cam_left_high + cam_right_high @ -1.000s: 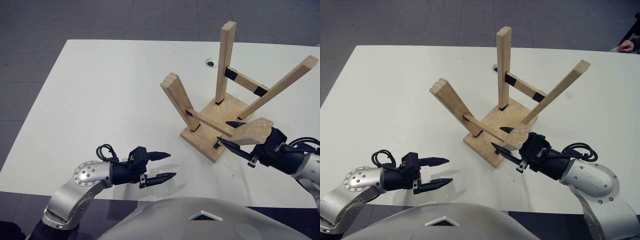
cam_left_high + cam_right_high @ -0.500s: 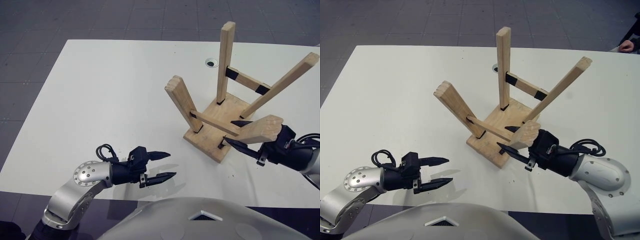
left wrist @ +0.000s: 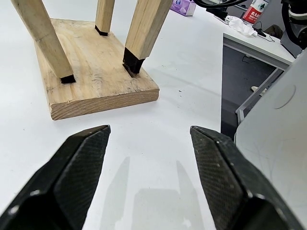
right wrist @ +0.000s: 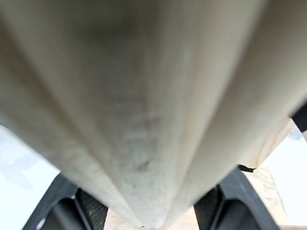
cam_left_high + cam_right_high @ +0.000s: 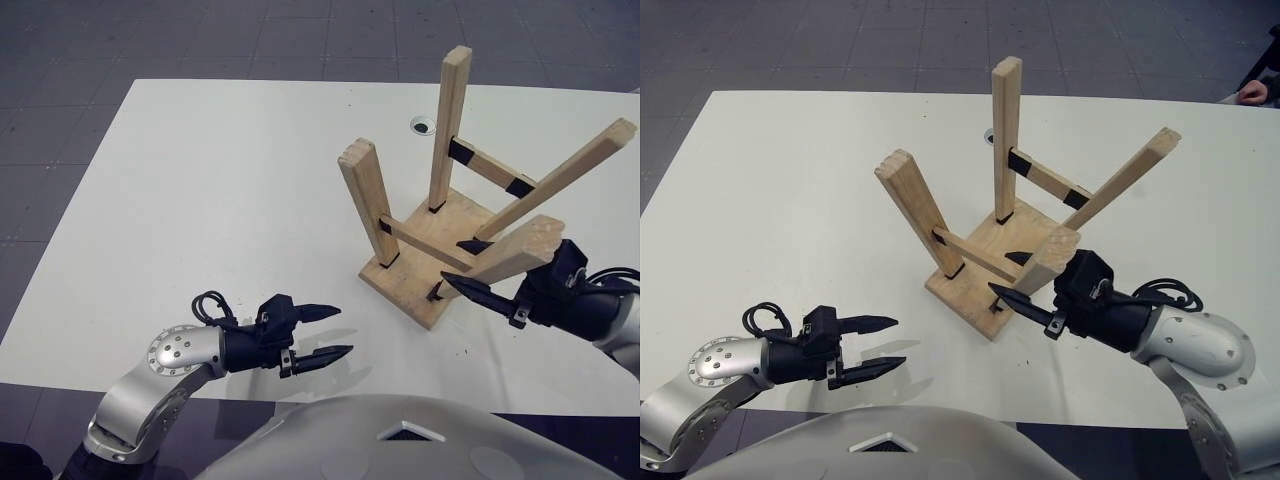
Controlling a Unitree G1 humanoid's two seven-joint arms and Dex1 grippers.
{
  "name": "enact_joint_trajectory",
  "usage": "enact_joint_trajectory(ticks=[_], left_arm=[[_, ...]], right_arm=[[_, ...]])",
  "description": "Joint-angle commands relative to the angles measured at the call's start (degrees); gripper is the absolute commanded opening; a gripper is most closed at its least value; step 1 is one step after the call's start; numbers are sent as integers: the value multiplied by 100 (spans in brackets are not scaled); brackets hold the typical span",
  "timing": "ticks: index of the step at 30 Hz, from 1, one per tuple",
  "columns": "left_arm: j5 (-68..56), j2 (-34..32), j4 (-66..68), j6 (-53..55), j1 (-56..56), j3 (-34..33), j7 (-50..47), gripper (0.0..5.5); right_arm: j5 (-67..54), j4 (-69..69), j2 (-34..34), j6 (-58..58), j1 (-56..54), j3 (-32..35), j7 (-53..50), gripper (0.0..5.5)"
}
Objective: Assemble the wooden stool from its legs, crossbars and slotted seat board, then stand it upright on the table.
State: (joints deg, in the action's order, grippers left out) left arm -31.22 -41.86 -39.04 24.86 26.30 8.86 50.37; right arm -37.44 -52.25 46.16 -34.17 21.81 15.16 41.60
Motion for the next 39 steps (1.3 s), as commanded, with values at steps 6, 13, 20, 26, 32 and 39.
enact_joint_trajectory(ticks=[6,13,20,26,32,39], left_arm=[[-15,-12,-39,90,-3,-38,-87,308],[-19,-14,-42,90,-7,-43,-85,308],[-17,0,-26,93,-27,-28,-88,308],[-13,13,-4,102,-35,-18,-98,308],[-5,30,15,131,-74,-9,-83,308],[-1,35,9,146,-61,-21,-70,308]], right_arm=[[-226,-41,-9,-284,-101,10,-340,203],[-32,-163,-80,-244,-10,-269,-559,203],[94,-405,-62,-266,-14,-541,-779,203],[102,-418,-112,-294,-81,-700,-932,203],[16,-337,-376,-223,-285,-711,-1193,203],[-19,-355,-588,-230,-335,-790,-1377,203]])
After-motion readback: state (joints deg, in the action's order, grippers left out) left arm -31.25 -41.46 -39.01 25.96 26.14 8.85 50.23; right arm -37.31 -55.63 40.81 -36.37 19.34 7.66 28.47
